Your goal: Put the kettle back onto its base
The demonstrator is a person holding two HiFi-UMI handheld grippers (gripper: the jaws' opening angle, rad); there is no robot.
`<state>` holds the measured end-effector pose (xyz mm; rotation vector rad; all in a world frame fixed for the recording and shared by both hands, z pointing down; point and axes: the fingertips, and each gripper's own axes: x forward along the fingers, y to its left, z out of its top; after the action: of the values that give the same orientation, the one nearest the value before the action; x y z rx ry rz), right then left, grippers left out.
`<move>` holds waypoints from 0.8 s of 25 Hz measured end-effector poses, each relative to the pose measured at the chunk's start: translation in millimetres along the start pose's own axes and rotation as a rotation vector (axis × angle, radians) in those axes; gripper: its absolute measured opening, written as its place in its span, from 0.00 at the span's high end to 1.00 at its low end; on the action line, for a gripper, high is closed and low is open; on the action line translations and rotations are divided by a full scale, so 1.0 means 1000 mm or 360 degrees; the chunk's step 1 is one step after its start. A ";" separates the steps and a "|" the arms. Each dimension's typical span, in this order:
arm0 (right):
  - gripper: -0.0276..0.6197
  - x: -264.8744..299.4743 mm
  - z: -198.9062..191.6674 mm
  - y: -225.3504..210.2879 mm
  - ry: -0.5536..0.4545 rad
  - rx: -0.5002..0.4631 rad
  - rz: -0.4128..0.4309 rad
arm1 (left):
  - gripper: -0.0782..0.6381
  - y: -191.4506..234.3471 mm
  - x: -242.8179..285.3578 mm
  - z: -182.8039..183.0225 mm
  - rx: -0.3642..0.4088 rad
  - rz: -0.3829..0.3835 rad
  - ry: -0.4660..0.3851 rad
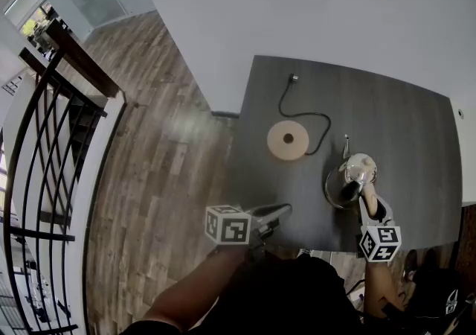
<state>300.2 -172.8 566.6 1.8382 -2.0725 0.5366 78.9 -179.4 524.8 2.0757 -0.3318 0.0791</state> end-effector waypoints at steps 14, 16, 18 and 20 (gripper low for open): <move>0.82 0.025 0.058 0.040 -0.0166 -0.0098 0.0076 | 0.89 0.016 -0.025 0.009 -0.0011 0.0005 -0.0025; 0.82 0.028 0.062 0.046 -0.0175 -0.0083 0.0102 | 0.89 0.018 -0.029 0.011 -0.0008 0.0005 -0.0036; 0.82 0.032 0.067 0.052 -0.0180 -0.0069 0.0129 | 0.89 0.019 -0.034 0.013 -0.0006 0.0007 -0.0051; 0.82 0.037 0.069 0.057 -0.0187 -0.0056 0.0147 | 0.89 0.022 -0.038 0.014 -0.0011 0.0012 -0.0063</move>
<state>240.1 -232.4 519.4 1.8013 -2.2382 0.4213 35.9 -194.1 528.7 2.0714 -0.3634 0.0412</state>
